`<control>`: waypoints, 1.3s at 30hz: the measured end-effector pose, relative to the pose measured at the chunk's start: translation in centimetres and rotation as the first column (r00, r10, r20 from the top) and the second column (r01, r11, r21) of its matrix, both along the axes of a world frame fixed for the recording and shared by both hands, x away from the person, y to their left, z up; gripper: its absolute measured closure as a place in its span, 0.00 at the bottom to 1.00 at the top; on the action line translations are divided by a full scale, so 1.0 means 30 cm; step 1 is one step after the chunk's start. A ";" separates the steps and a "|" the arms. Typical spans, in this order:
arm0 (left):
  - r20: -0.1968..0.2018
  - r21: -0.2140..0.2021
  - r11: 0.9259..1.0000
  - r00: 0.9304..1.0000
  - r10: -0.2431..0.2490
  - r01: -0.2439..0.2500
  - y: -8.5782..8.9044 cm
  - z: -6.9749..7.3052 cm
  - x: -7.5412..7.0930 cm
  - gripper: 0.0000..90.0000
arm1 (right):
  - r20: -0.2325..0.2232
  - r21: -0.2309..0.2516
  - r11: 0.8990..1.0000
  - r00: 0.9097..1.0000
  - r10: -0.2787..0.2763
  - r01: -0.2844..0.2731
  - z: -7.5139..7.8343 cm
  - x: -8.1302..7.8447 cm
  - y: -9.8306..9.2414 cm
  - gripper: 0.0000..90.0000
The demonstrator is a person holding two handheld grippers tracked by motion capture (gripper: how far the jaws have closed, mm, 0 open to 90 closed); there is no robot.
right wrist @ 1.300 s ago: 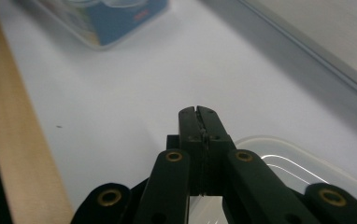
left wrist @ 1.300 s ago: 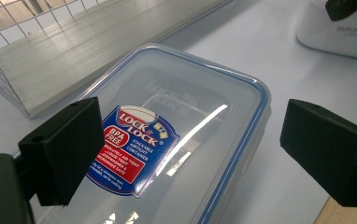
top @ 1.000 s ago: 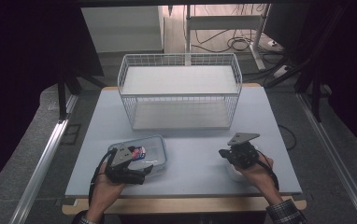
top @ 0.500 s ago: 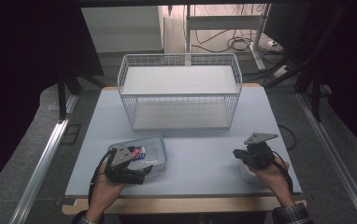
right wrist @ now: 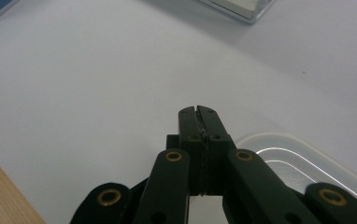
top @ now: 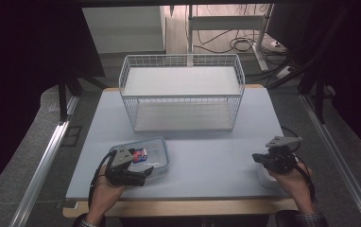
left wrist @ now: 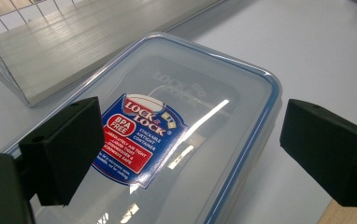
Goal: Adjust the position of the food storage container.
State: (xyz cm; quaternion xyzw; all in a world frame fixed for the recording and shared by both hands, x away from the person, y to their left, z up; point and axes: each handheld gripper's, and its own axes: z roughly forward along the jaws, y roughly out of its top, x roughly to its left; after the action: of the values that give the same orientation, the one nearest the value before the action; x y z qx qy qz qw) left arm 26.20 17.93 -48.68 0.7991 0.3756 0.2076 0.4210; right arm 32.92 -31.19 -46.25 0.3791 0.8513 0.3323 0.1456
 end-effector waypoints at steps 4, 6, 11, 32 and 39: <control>-0.018 0.012 1.000 1.000 0.012 -0.012 0.003 0.000 0.002 0.07 | 0.001 -0.006 1.000 1.000 -0.008 0.008 0.002 -0.004 -0.005 0.99; -0.025 0.029 0.999 0.999 0.025 -0.025 0.010 0.006 0.002 0.07 | 0.010 0.009 1.000 1.000 -0.006 0.006 0.005 -0.006 0.001 0.99; -0.033 0.033 0.996 0.996 0.088 -0.087 0.056 0.026 0.002 0.12 | 0.028 0.040 0.999 1.000 0.006 -0.007 0.015 -0.010 0.019 0.99; -0.193 0.093 0.931 0.911 0.365 -0.354 0.337 -0.083 0.054 1.00 | 0.094 0.067 0.996 0.994 0.059 -0.065 0.022 -0.026 0.135 0.99; -0.213 0.110 0.935 0.911 0.354 -0.338 0.315 -0.087 0.089 1.00 | 0.081 0.080 0.994 0.995 0.067 -0.073 0.015 -0.015 0.158 0.99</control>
State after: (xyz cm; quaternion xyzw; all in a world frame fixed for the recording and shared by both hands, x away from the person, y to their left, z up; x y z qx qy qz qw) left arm 28.87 27.36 -51.29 0.7528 0.5498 0.1981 0.3030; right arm 32.47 -26.46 -45.80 0.3415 0.8432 0.3867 0.1511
